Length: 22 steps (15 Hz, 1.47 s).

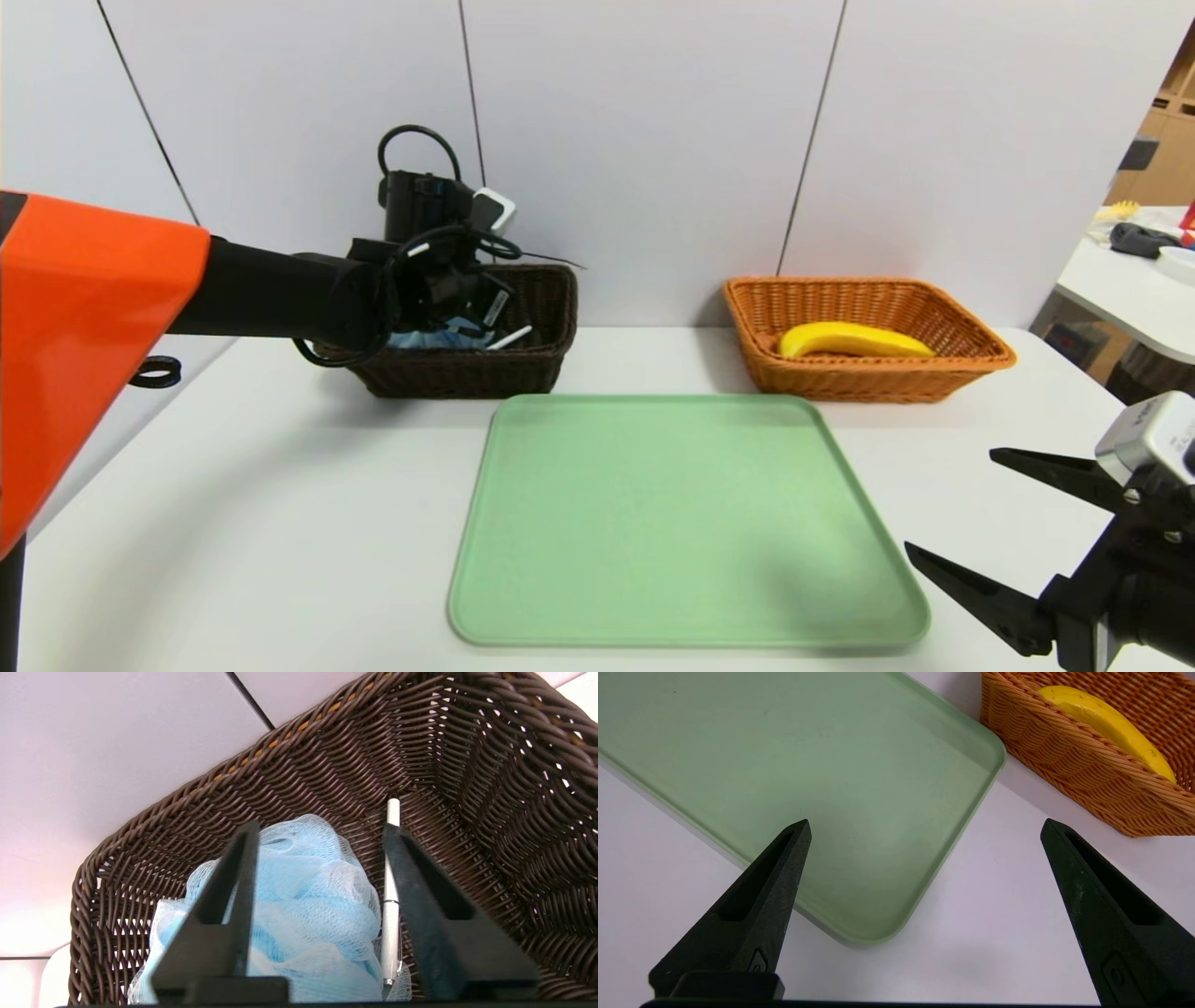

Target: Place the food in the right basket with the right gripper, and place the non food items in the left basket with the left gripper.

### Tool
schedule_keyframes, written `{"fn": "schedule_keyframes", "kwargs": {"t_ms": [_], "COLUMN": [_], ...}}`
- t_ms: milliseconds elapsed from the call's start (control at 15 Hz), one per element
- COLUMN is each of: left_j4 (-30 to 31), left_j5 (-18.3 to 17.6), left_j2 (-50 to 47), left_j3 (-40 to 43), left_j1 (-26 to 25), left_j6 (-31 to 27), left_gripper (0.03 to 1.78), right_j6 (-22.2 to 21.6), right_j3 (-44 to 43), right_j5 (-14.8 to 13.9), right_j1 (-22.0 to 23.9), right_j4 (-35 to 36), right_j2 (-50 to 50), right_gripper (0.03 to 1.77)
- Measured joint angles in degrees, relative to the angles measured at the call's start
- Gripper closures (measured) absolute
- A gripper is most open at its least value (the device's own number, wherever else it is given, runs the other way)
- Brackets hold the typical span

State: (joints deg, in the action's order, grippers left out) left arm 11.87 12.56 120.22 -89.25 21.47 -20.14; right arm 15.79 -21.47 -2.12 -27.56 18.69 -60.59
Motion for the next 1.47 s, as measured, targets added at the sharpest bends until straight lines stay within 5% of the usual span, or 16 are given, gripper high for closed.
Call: {"fn": "schedule_keyframes", "kwargs": {"t_ms": [600, 1467], "left_j4": [-0.3, 0.28], "left_j5": [0.01, 0.74], "left_j2": [-5.95, -38.95], "left_j3": [2.34, 38.49], "left_j1": [-0.05, -2.95], "left_j6": [0.2, 7.08], "left_gripper": [0.33, 0.15], "right_j6": [0.02, -0.28], "right_j3": [-0.16, -1.11], "right_j5": [-0.79, -7.39], "right_j1": [0.0, 2.02], "right_j4": [-0.01, 0.24], "right_j2": [-0.11, -1.6], "right_gripper": [0.1, 0.1]}}
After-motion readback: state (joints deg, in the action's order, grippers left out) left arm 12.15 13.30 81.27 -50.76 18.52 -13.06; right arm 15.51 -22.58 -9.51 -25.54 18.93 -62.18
